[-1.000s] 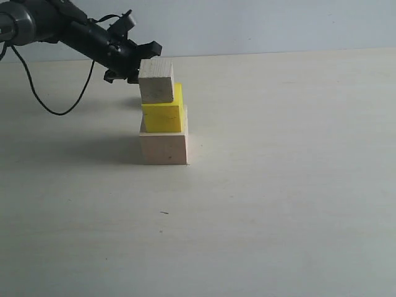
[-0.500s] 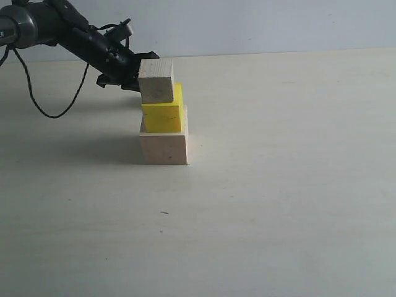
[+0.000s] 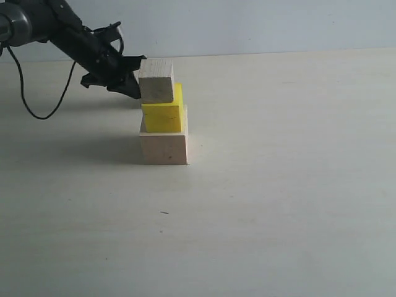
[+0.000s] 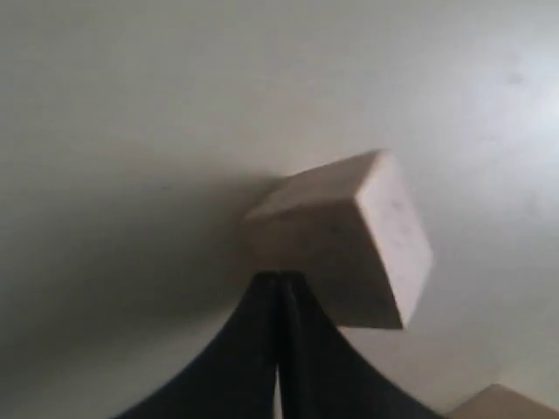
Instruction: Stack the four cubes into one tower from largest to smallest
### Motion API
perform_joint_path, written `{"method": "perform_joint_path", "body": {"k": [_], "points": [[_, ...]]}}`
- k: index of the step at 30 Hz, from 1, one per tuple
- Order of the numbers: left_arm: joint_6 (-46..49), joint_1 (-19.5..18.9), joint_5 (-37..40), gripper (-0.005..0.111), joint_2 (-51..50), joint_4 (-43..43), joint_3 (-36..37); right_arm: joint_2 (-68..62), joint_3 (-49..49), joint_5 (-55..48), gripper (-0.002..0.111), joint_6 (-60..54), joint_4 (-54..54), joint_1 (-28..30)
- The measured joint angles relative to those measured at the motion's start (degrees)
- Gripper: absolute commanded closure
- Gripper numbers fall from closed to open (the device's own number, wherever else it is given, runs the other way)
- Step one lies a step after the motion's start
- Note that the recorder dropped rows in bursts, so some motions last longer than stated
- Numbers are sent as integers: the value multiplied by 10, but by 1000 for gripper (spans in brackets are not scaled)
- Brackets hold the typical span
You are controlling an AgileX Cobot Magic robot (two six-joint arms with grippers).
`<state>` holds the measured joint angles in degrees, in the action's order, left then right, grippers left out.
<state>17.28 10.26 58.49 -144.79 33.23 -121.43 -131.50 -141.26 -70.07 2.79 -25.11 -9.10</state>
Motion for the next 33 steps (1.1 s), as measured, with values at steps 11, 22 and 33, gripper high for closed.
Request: {"method": "perform_joint_path", "body": {"k": [11,22,33], "points": [[-2,-39,-1,107,35,-25,4,0,0,0,108,-4,-1,0],[66,-24,1,107,54,98,4,0,0,0,108,-6,-26,0],[87,3,-20,107,18,120,4,0,0,0,108,-7,-30,0]]}}
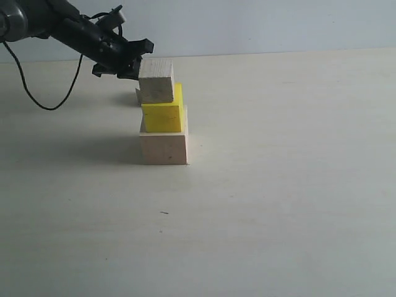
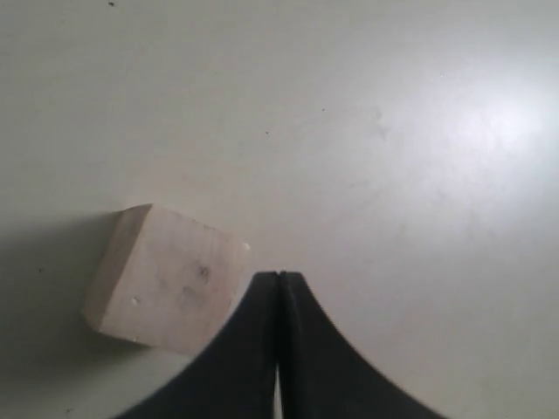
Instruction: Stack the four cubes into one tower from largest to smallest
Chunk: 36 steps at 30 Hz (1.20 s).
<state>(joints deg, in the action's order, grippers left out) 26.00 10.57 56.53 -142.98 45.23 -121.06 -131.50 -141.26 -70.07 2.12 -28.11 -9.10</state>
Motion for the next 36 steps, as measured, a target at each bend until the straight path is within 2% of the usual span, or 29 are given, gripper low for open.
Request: {"method": "perform_joint_path", "body": {"k": [20,36], "points": [[12,2,-25,107,-15,22,0,0,0,0,108,-1,0,0],[-13,2,-27,107,-15,-62,0,0,0,0,108,-1,-3,0]]}}
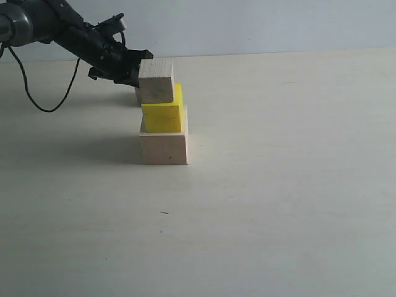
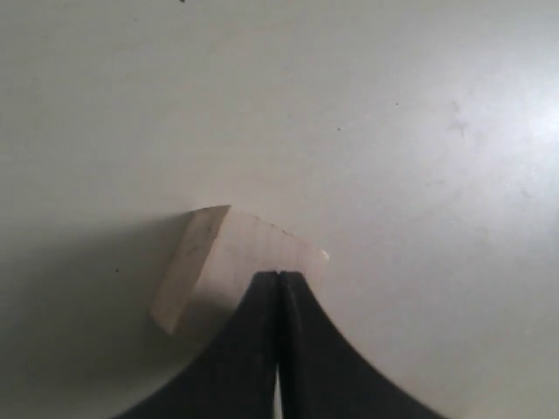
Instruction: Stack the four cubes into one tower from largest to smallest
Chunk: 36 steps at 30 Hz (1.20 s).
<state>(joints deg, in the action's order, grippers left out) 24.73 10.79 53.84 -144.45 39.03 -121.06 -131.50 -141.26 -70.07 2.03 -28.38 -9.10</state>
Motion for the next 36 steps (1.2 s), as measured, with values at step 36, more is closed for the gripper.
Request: {"method": "perform_joint_path", "body": {"k": [36], "points": [[-39,-40,68,104,60,-103,-4,0,0,0,108,-4,-7,0]]}}
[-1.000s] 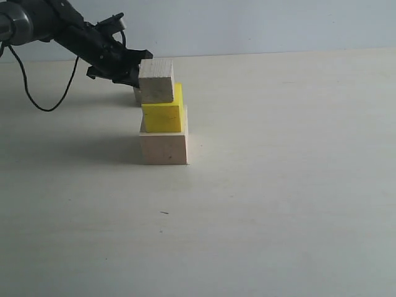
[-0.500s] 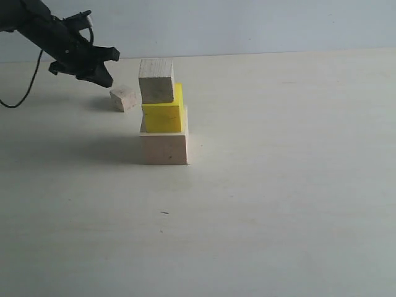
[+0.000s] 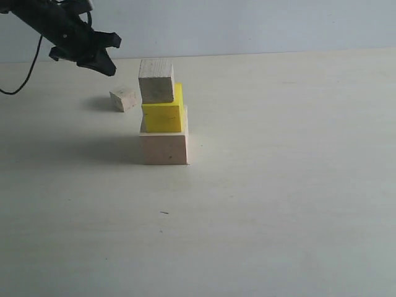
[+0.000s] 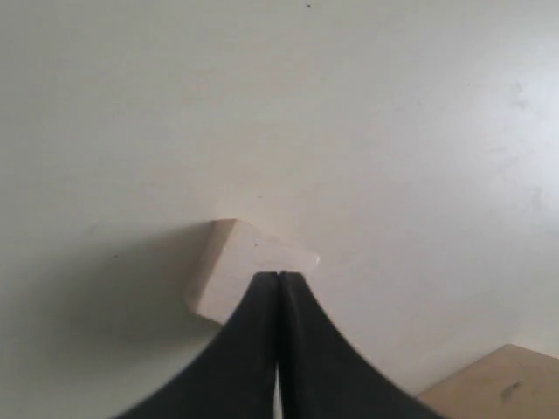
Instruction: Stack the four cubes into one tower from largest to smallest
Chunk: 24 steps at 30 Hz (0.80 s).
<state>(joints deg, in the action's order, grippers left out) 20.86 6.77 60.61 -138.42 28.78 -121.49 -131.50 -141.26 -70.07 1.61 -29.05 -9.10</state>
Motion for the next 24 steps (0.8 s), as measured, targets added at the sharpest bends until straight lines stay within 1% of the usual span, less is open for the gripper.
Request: {"method": "perform_joint_path", "body": {"k": [2,6,9,11,15,21,24], "points": [[12,10,3,96,0,-7,0,0,0,0,108,0,0,0],[42,23,3,70,0,-23,0,0,0,0,108,-1,0,0],[49,25,3,56,0,-40,0,0,0,0,108,-1,-2,0],[53,25,3,49,0,-48,0,0,0,0,108,-1,-5,0],[72,25,2,42,0,-54,0,0,0,0,108,-5,-6,0],[154,25,2,41,-6,-37,0,0,0,0,108,-5,-7,0],[181,25,2,41,-14,-30,0,0,0,0,108,-5,-7,0]]}}
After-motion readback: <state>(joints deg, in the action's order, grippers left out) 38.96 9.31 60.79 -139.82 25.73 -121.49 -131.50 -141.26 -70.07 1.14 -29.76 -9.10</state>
